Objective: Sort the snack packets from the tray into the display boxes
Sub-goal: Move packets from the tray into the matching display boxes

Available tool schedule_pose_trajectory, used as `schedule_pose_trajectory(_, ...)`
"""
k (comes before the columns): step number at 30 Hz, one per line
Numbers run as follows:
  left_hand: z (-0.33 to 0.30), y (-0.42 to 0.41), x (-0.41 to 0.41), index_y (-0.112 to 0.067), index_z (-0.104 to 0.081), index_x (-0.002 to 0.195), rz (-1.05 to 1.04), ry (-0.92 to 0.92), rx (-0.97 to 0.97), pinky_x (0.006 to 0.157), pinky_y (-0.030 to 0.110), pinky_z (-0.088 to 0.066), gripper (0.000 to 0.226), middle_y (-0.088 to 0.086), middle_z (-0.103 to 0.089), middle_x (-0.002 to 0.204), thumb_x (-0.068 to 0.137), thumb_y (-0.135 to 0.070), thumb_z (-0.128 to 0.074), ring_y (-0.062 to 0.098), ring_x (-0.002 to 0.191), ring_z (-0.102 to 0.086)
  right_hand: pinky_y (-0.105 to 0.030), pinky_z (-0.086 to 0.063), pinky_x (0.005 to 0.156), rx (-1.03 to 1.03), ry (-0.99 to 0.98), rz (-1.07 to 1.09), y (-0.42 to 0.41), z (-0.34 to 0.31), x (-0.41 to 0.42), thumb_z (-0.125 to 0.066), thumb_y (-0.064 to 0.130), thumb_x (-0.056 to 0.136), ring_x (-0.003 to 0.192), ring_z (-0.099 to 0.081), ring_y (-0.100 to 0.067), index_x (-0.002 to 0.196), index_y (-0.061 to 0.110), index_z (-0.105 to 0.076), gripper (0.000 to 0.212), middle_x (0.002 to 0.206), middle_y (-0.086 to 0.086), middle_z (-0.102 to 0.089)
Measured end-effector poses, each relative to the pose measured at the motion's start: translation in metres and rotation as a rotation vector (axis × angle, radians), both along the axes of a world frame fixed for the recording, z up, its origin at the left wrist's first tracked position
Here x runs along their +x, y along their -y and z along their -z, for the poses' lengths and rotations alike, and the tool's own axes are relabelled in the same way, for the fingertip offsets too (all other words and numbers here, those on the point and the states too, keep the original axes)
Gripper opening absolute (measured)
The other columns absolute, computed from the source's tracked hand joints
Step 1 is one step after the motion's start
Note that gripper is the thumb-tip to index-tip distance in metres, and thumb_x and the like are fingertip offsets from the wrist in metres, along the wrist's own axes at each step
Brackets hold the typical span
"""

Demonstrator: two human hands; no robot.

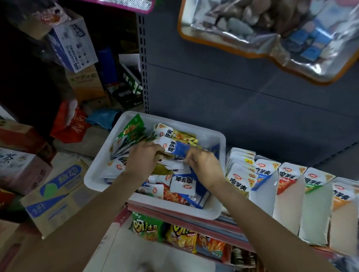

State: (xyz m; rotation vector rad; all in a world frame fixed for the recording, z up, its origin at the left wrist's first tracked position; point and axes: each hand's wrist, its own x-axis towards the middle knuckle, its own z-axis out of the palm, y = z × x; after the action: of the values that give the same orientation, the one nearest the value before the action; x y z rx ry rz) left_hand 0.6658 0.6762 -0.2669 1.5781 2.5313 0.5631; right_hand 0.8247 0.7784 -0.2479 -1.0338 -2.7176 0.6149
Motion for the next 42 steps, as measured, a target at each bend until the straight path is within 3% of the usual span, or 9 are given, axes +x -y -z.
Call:
schedule_pose_trajectory(5, -0.016, -0.010, 0.009, -0.019, -0.070, 0.089, -0.006, 0.068, 0.043, 0.086, 0.035, -0.050, 0.013, -0.001, -0.068, 0.096, 0.083, -0.008, -0.067, 0.017, 0.092, -0.059, -0.039, -0.052, 0.072, -0.201, -0.089, 0.045, -0.014, -0.001, 0.018, -0.063, 0.017, 0.087, 0.080, -0.063, -0.019, 0.082, 0.020, -0.049, 0.016, 0.082, 0.001, -0.066)
schedule_pose_trajectory(10, -0.026, -0.015, 0.018, -0.015, -0.073, 0.089, 0.033, 0.274, 0.038, 0.077, 0.025, -0.047, 0.007, -0.005, -0.069, 0.086, 0.085, -0.018, -0.068, 0.009, 0.079, -0.060, -0.030, -0.051, 0.078, -0.244, -0.172, 0.045, -0.021, -0.002, 0.032, -0.060, 0.016, 0.091, 0.083, -0.063, -0.013, 0.091, 0.016, -0.069, 0.009, 0.093, 0.001, -0.068)
schedule_pose_trajectory(13, -0.036, -0.016, 0.028, -0.015, -0.070, 0.083, 0.060, 0.355, 0.203, 0.068, 0.028, -0.053, 0.008, -0.007, -0.067, 0.073, 0.088, -0.014, -0.064, 0.010, 0.067, -0.063, -0.018, -0.046, 0.067, -0.362, -0.387, 0.137, -0.025, -0.011, 0.044, -0.064, 0.016, 0.089, 0.070, -0.057, 0.000, 0.091, 0.016, -0.068, 0.005, 0.079, 0.010, -0.064)
schedule_pose_trajectory(18, -0.046, -0.032, 0.064, -0.014, -0.069, 0.084, 0.029, 0.594, 0.295, 0.071, 0.017, -0.047, 0.005, -0.011, -0.066, 0.076, 0.086, -0.017, -0.066, -0.003, 0.070, -0.060, -0.023, -0.052, 0.065, -0.613, -0.691, 0.228, -0.040, -0.034, 0.079, -0.067, 0.007, 0.085, 0.068, -0.064, -0.003, 0.082, 0.015, -0.065, 0.009, 0.077, 0.004, -0.069)
schedule_pose_trajectory(23, -0.033, -0.056, 0.107, -0.006, -0.061, 0.117, 0.021, 0.716, 0.051, 0.082, 0.024, -0.047, 0.036, 0.003, -0.066, 0.108, 0.084, -0.018, -0.070, 0.013, 0.093, -0.061, -0.039, -0.045, 0.060, -0.382, -0.591, 0.216, -0.061, -0.054, 0.124, -0.065, 0.021, 0.088, 0.065, -0.049, -0.013, 0.077, 0.006, -0.061, 0.019, 0.066, -0.004, -0.055)
schedule_pose_trajectory(27, -0.018, -0.067, 0.130, -0.003, -0.040, 0.139, 0.111, 0.802, -0.169, 0.098, 0.032, -0.045, 0.067, 0.010, -0.049, 0.139, 0.081, -0.011, -0.072, 0.023, 0.120, -0.053, -0.026, -0.035, 0.054, -0.284, -0.420, 0.204, -0.066, -0.063, 0.154, -0.065, 0.023, 0.088, 0.057, -0.044, -0.012, 0.064, 0.018, -0.052, 0.028, 0.062, -0.007, -0.051)
schedule_pose_trajectory(31, -0.011, -0.068, 0.140, -0.006, -0.031, 0.145, 0.135, 0.819, -0.280, 0.094, 0.030, -0.045, 0.078, 0.012, -0.049, 0.138, 0.078, 0.004, -0.071, 0.023, 0.114, -0.055, -0.018, -0.031, 0.052, -0.169, -0.282, 0.240, -0.063, -0.056, 0.164, -0.063, 0.023, 0.090, 0.060, -0.044, -0.020, 0.065, 0.018, -0.050, 0.028, 0.062, -0.008, -0.053)
schedule_pose_trajectory(35, -0.004, -0.066, 0.141, -0.010, -0.028, 0.146, 0.105, 0.838, -0.264, 0.087, 0.032, -0.049, 0.083, 0.014, -0.050, 0.136, 0.076, 0.010, -0.068, 0.019, 0.095, -0.059, -0.028, -0.032, 0.059, -0.108, -0.214, 0.205, -0.054, -0.042, 0.159, -0.062, 0.018, 0.090, 0.062, -0.045, -0.016, 0.066, 0.020, -0.047, 0.028, 0.062, 0.007, -0.047)
schedule_pose_trajectory(42, 0.000, -0.066, 0.141, -0.017, -0.023, 0.149, 0.081, 0.822, -0.287, 0.092, 0.029, -0.045, 0.086, 0.014, -0.048, 0.140, 0.079, 0.002, -0.070, 0.026, 0.119, -0.053, -0.030, -0.041, 0.062, 0.178, 0.068, 0.059, -0.031, -0.019, 0.141, -0.052, 0.030, 0.094, 0.091, -0.058, -0.024, 0.102, 0.015, -0.059, 0.018, 0.102, -0.002, -0.058)
